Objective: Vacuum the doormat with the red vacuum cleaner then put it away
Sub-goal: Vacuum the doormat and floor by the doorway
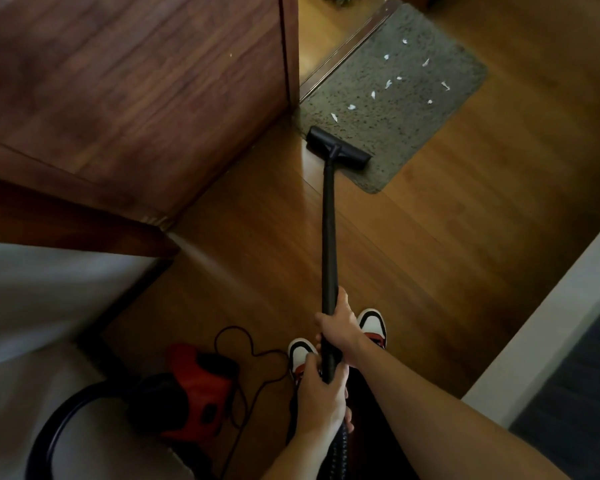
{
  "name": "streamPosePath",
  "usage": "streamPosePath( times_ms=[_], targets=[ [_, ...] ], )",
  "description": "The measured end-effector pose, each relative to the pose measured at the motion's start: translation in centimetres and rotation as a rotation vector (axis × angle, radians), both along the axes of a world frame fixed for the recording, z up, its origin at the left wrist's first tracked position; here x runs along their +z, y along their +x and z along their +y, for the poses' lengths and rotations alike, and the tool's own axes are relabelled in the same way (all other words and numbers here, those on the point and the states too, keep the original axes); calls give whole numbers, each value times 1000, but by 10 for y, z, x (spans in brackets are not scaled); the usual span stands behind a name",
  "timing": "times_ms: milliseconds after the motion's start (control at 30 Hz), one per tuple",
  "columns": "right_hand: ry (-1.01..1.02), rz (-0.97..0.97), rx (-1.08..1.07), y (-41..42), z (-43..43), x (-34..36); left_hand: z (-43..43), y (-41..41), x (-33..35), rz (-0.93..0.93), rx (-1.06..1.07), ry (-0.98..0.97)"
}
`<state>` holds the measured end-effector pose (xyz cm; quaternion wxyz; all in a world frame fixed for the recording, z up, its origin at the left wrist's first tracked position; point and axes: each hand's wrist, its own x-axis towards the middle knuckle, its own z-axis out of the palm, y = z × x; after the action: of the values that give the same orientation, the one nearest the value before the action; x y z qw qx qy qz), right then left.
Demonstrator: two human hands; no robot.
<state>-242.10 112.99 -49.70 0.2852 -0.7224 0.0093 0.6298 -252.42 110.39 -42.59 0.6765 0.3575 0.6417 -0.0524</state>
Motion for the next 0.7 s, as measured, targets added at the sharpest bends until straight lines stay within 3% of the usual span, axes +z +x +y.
streamPosePath(
  times_ms=[700],
  targets=[
    [28, -77, 33, 62, 52, -17, 47, 65, -15, -6, 83, -3]
  ],
)
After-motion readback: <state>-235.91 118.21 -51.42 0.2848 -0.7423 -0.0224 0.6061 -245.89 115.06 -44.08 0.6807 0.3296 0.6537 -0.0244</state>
